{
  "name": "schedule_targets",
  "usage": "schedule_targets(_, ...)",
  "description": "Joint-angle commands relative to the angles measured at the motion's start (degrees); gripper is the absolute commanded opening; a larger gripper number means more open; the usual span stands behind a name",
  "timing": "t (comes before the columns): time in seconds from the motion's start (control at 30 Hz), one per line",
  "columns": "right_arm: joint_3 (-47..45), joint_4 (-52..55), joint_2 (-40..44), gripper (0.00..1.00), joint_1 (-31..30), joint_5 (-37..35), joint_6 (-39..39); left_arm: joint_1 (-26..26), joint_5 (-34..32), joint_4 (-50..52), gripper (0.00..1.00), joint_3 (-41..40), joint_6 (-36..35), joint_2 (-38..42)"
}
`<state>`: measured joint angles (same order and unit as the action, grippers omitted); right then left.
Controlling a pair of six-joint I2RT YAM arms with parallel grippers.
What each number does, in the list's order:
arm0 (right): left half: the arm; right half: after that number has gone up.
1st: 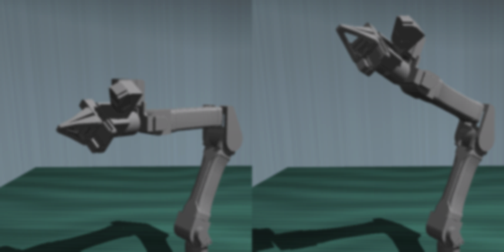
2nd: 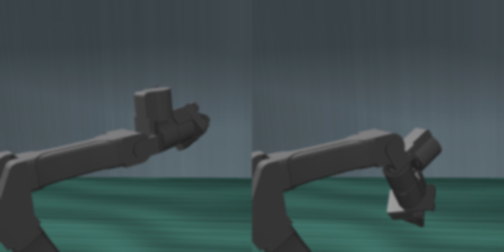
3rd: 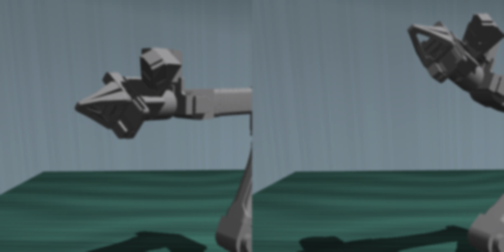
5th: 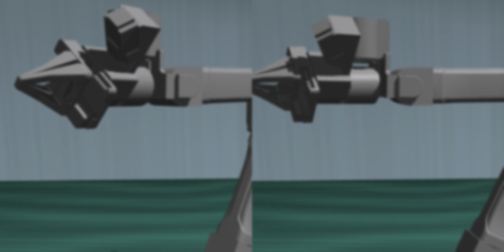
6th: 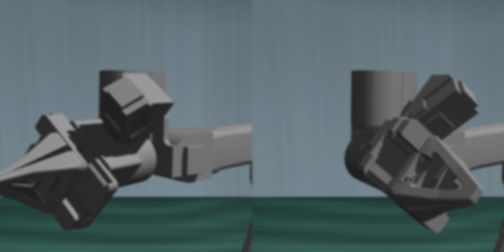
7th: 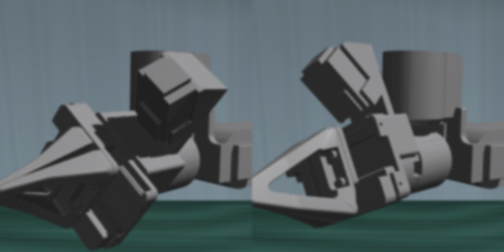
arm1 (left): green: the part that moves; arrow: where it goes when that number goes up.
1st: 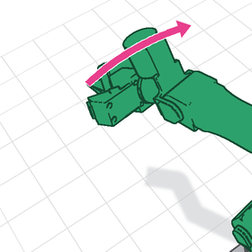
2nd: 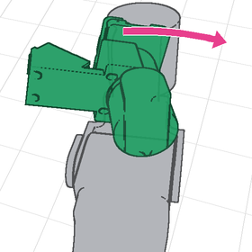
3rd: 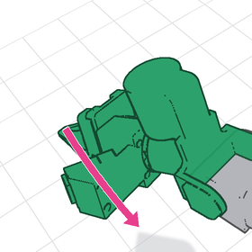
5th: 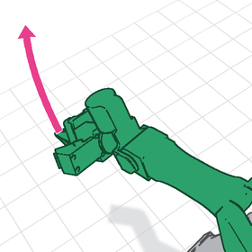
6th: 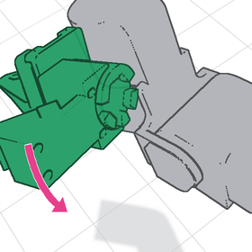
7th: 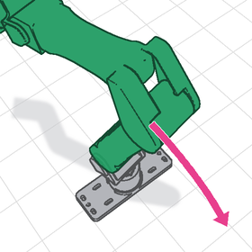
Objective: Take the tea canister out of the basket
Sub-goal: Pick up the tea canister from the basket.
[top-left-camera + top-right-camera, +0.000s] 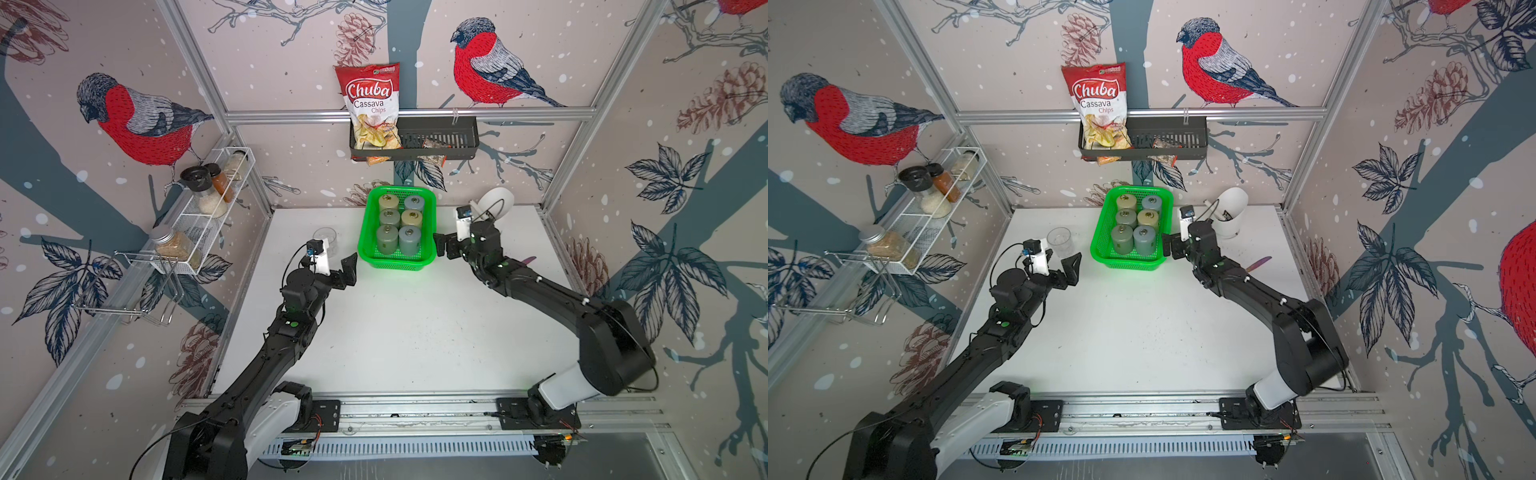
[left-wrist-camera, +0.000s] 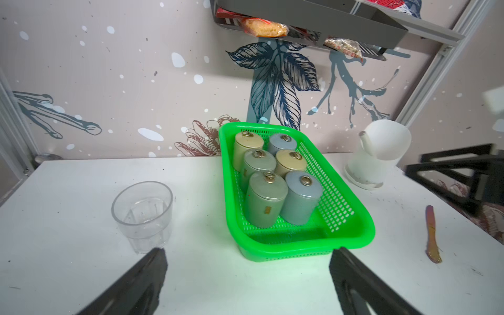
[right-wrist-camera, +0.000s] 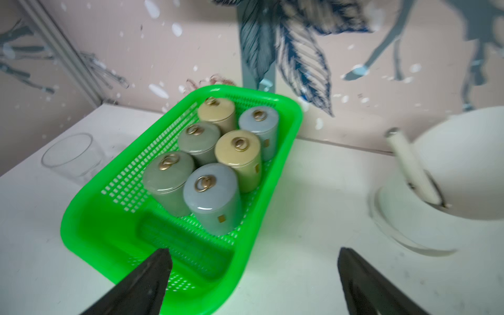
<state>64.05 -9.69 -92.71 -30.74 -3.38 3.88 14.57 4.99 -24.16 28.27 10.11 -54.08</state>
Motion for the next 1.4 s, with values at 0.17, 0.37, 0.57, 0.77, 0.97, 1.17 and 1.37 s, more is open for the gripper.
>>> schedule_targets(0.17, 28.0, 24.1, -20.9, 1.0, -2.6, 6.0, -7.1, 1.5, 2.5, 7.5, 0.97, -0.5, 3.7, 4.8)
schedule_targets(0.37, 41.6, 34.1, -31.5, 1.0, -2.2, 7.7, -10.2, 1.6, 1.0, 9.4, 0.98, -1.5, 4.3, 6.9)
schedule_targets(0.57, 47.8, 39.6, -36.4, 1.0, -2.3, 8.0, -12.4, 1.6, 0.3, 9.4, 0.97, -1.2, 4.0, 6.9)
schedule_targets(0.77, 49.8, 39.9, -38.5, 1.0, -2.5, 8.9, -13.4, 1.6, 0.2, 10.1, 0.97, -0.7, 3.7, 6.0)
schedule_targets(0.97, 54.6, 41.1, -42.1, 1.0, -2.6, 8.8, -13.8, 1.7, -0.2, 10.2, 0.97, -0.8, 3.8, 5.9)
schedule_targets(1.17, 57.6, 41.2, -44.3, 0.95, -2.6, 10.1, -14.1, 1.7, -0.3, 10.3, 0.97, -0.7, 3.4, 5.7)
schedule_targets(1.37, 57.7, 40.6, -44.9, 0.83, -2.5, 11.2, -14.5, 1.7, -0.5, 10.1, 0.97, -0.9, 3.1, 5.2)
